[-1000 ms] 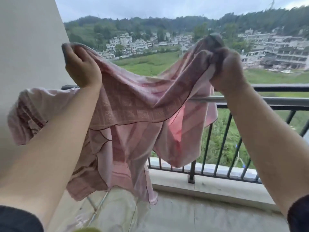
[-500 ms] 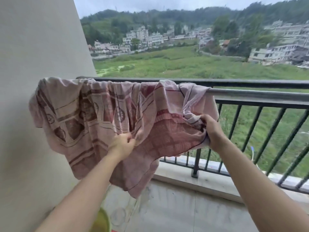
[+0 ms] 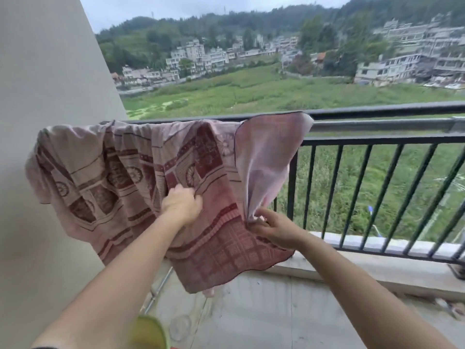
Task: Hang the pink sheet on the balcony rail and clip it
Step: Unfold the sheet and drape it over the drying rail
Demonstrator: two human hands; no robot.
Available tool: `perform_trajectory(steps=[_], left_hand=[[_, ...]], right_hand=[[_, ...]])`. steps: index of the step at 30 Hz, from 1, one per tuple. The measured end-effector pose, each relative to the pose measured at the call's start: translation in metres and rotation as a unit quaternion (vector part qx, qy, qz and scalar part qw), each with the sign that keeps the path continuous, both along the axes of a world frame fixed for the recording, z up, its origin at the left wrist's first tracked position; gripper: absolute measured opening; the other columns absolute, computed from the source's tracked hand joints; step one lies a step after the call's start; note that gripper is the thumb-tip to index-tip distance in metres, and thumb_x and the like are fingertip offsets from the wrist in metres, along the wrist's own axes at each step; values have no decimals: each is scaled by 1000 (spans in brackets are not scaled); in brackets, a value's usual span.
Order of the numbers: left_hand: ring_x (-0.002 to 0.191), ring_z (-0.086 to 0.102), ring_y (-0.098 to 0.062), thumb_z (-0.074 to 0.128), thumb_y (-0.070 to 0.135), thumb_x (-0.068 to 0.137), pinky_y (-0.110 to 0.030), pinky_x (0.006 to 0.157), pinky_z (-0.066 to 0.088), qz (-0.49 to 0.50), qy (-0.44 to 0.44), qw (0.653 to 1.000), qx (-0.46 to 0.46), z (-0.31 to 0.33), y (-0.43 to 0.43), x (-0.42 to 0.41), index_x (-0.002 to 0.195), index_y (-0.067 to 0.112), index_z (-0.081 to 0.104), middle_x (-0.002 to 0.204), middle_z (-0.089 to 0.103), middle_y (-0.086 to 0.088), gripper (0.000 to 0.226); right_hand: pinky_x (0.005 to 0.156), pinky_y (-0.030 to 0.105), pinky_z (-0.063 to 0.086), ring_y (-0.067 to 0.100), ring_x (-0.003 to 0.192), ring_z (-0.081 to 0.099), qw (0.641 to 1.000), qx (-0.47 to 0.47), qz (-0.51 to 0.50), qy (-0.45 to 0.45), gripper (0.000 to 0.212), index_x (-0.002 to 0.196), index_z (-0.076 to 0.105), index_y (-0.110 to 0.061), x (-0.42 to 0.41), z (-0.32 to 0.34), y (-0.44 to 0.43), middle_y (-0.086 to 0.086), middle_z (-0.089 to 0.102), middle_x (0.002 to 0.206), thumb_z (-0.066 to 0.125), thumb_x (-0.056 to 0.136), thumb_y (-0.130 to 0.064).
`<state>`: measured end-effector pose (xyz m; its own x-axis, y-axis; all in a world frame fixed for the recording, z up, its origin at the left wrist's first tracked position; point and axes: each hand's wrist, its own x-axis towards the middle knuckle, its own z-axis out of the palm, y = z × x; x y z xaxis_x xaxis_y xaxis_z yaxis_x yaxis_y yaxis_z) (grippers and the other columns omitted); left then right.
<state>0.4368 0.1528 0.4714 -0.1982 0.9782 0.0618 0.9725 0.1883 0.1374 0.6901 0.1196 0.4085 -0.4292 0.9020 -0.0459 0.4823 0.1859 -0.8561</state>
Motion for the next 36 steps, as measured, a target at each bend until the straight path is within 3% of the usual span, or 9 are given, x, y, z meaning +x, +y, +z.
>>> perform_trajectory(steps=[4, 8, 12, 15, 18, 22, 28, 32, 36], left_hand=[[113, 54, -13, 59, 88, 59, -36, 101, 45, -161, -331, 924, 101, 47, 17, 49, 135, 30, 48, 123, 56, 7, 96], [96, 64, -23, 65, 25, 77, -26, 79, 46, -247, -207, 935, 146, 54, 32, 51, 97, 26, 69, 84, 62, 6, 20], [102, 52, -20, 56, 19, 82, -35, 87, 46, -223, -99, 950, 193, 21, 38, 2, 76, 22, 67, 97, 51, 6, 13], [98, 55, -25, 58, 22, 84, -32, 76, 47, -236, 11, 971, -30, -3, 29, -26, 84, 19, 66, 92, 51, 0, 8], [66, 55, -19, 62, 19, 85, -22, 47, 40, -244, 56, 943, -220, -18, 10, -29, 90, 13, 64, 82, 59, -3, 8], [72, 50, -21, 58, 13, 82, -27, 59, 39, -280, 129, 899, -310, -39, 3, -25, 85, 13, 60, 77, 54, -2, 4], [116, 48, -11, 79, 46, 76, -24, 97, 39, -264, -51, 894, -360, -19, 2, -22, 137, 21, 47, 125, 49, 10, 74], [135, 36, -9, 77, 58, 71, -22, 108, 27, -218, -336, 911, -97, 8, 5, 9, 154, 24, 20, 154, 33, 4, 106], [140, 35, -21, 78, 80, 41, -43, 116, 31, -168, -352, 918, 68, 27, 22, 55, 151, 40, -3, 156, 32, -5, 142]], right_hand=[[65, 25, 52, 17, 80, 69, 996, 11, 47, -78, 27, 117, 57, -44, -38, -6, -9, -1, 70, 97, 61, 91, -50], [80, 30, 51, 15, 88, 64, 984, 0, 70, -163, 47, 134, 58, -29, -34, 7, 2, -1, 69, 101, 60, 91, -49], [100, 41, 50, 18, 113, 59, 985, 56, -159, -44, 50, 136, 53, -13, 0, 19, 14, 5, 59, 133, 57, 95, -42], [92, 41, 51, 22, 112, 56, 935, -37, -285, 205, 55, 130, 48, -12, 16, 50, 26, 9, 55, 129, 39, 99, -57], [99, 46, 48, 25, 114, 55, 926, -43, -270, 261, 54, 121, 48, -20, 19, 79, 37, 4, 55, 123, 40, 94, -67], [89, 38, 53, 18, 108, 63, 920, 27, -294, 257, 51, 124, 58, -18, 2, 104, 51, 0, 66, 119, 56, 92, -58], [78, 30, 59, 20, 98, 71, 932, 45, -295, 207, 32, 125, 61, -11, 7, 122, 65, 5, 70, 112, 65, 94, -17], [73, 16, 55, 11, 90, 65, 979, 92, -151, 100, 40, 133, 61, -9, -1, 130, 66, 5, 68, 118, 65, 93, -4], [97, 21, 49, 9, 110, 63, 990, 138, 6, 0, 38, 131, 63, -12, -4, 144, 73, -1, 67, 125, 65, 93, -11]])
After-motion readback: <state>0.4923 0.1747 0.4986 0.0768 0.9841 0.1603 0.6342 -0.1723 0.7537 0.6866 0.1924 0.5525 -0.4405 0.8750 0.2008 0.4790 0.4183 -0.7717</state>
